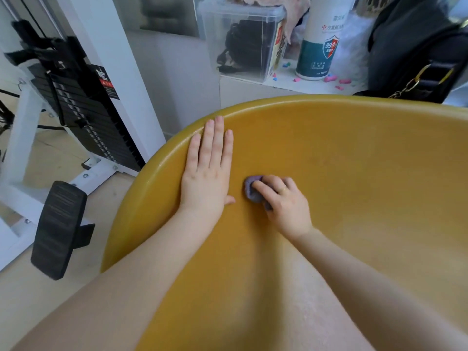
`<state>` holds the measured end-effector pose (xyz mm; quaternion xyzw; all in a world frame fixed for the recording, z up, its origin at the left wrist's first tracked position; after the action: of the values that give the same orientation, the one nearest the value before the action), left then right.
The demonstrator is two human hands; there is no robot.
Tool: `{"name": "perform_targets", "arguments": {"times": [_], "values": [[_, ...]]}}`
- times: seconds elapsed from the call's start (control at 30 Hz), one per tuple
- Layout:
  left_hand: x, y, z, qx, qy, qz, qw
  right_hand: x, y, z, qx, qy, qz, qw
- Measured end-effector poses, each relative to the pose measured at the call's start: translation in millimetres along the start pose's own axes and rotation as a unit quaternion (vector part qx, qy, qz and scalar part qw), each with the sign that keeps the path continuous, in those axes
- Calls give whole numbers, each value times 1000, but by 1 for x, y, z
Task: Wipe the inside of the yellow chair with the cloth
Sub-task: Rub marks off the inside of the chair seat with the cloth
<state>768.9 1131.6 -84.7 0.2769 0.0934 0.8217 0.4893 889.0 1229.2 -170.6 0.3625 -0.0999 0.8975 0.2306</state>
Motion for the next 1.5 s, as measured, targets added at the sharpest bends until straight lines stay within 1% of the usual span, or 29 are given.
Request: {"name": "perform_targets", "arguments": {"times": [0.03, 0.07, 0.13, 0.23, 0.3, 0.33, 0.4, 0.43, 0.5, 0.57, 0.67, 0.7, 0.73, 0.83, 0.9, 1.0, 1.03, 1.07, 1.17, 1.23, 1.33, 1.4, 1.5], "values": [[0, -1, -1, 1, 1, -5, 1000, 9, -5, 8, -1, 7, 33, 999], [-1, -2, -4, 2, 2, -13, 1000, 21, -12, 16, -12, -3, 60, 998], [-4, -5, -9, 3, 12, -40, 999, 52, -31, 29, -54, -64, 69, 994], [-12, -7, -19, -8, 18, -67, 998, 81, -57, 37, -113, -171, 2, 979], [-14, -9, -23, -13, 18, -75, 997, 80, -57, 28, -108, -210, -48, 970], [-15, -10, -23, -15, 18, -77, 997, 74, -52, 21, -90, -212, -77, 970], [-17, -12, -23, -20, 25, -78, 996, 50, -38, 4, -45, -169, -109, 979], [-17, -13, -22, -20, 29, -76, 996, 32, -32, -3, -28, -132, -101, 986], [-17, -15, -21, -13, 30, -71, 997, -10, -22, -12, -3, -58, -65, 996], [-17, -16, -20, -8, 28, -70, 997, -47, -17, -15, 11, 5, -41, 999], [-16, -19, -21, -8, 31, -77, 997, -59, -24, -11, 3, 48, 15, 999], [-15, -19, -21, -8, 34, -79, 996, -51, -30, -8, -15, 46, 36, 998], [-15, -20, -21, -12, 40, -83, 996, -38, -37, -3, -35, 30, 40, 998], [-15, -20, -25, -29, 59, -98, 993, 20, -61, 21, -88, -73, -25, 993], [-16, -20, -27, -43, 63, -104, 992, 51, -67, 34, -109, -131, -38, 985], [-15, -21, -28, -56, 66, -102, 991, 64, -63, 28, -97, -176, -75, 977], [-15, -22, -28, -60, 67, -101, 991, 55, -58, 21, -85, -173, -88, 977], [-15, -22, -27, -65, 68, -100, 991, 40, -52, 11, -73, -153, -92, 981], [-15, -24, -27, -71, 68, -97, 990, -27, -30, -14, -35, -56, -71, 995], [-15, -25, -25, -71, 72, -95, 990, -58, -22, -19, -24, -13, -62, 998], [-15, -28, -24, -90, 88, -98, 987, -57, -28, -11, -45, 21, -22, 999], [-14, -29, -24, -98, 87, -100, 986, -40, -39, -2, -64, 11, -4, 998], [-14, -30, -23, -95, 92, -102, 986, 5, -65, 15, -70, -60, -51, 994]]}}
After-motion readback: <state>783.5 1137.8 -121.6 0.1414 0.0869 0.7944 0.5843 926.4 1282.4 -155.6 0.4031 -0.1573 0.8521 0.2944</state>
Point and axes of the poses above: each hand's wrist, its own x-axis towards the middle knuckle, its own z-axis out of the back of the hand, y = z × x, the point moved 2 cm from there along x, towards the middle knuckle, and after that the axes turned 8 degrees about -x, right-handed, at the moved point
